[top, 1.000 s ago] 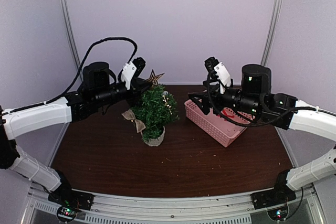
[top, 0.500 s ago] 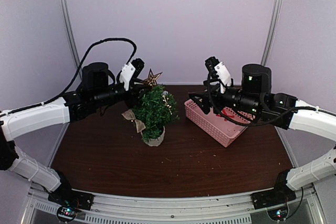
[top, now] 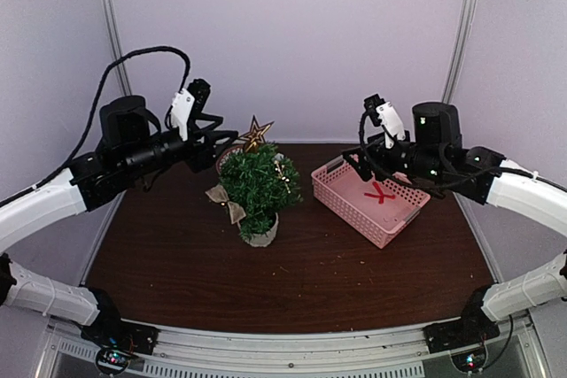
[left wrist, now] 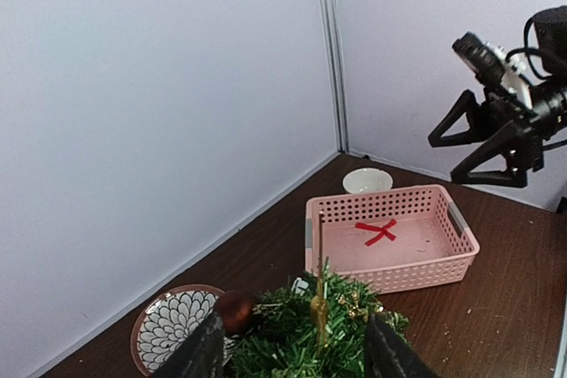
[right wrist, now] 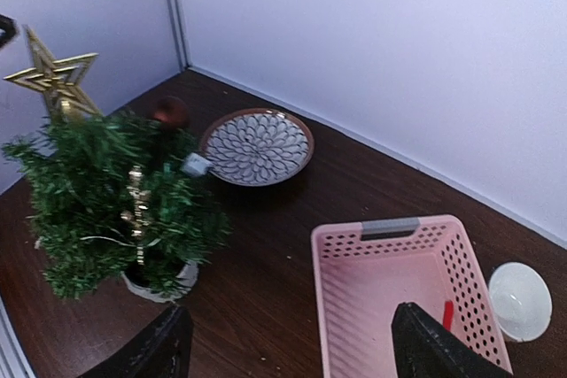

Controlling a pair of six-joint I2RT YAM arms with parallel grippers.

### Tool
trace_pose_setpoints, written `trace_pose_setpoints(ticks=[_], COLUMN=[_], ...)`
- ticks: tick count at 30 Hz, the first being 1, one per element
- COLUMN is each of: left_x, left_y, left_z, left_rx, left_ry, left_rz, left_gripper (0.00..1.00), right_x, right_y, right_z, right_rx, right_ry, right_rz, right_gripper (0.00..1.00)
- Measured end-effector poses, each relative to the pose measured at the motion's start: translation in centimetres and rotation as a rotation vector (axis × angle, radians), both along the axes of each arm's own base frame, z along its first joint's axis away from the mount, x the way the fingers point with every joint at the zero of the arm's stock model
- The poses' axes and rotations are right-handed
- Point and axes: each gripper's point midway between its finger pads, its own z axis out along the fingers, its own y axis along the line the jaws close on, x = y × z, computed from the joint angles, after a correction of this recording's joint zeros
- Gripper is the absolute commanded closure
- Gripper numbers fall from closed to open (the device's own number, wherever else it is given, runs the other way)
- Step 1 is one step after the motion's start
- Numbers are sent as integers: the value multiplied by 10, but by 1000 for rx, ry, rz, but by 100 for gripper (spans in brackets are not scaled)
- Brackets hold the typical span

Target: Decorate the small christmas tree

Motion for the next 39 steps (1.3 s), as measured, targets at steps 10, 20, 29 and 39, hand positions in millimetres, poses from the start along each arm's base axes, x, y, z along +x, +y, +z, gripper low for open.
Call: trace_pose_setpoints(ticks=[10, 20, 29, 39], left_x=[3, 0, 1, 2], left_y=[64, 75, 76, 77], left_z=[-19, -58, -59, -58], left_rx=[-101, -95, -101, -104], left_ry=[144, 259, 264, 259], left_rz=[170, 210, 216, 220], left_gripper=[46, 46, 46, 46], right_x=[90, 119, 132, 142], right_y=[-97, -143, -143, -141], right_z=[-103, -217, -264, -286], right_rx=[-167, -257, -279, -293], right_ry=[343, 657, 749, 781], right_rz=[-321, -443, -470, -479], right_gripper=[51, 59, 64, 72])
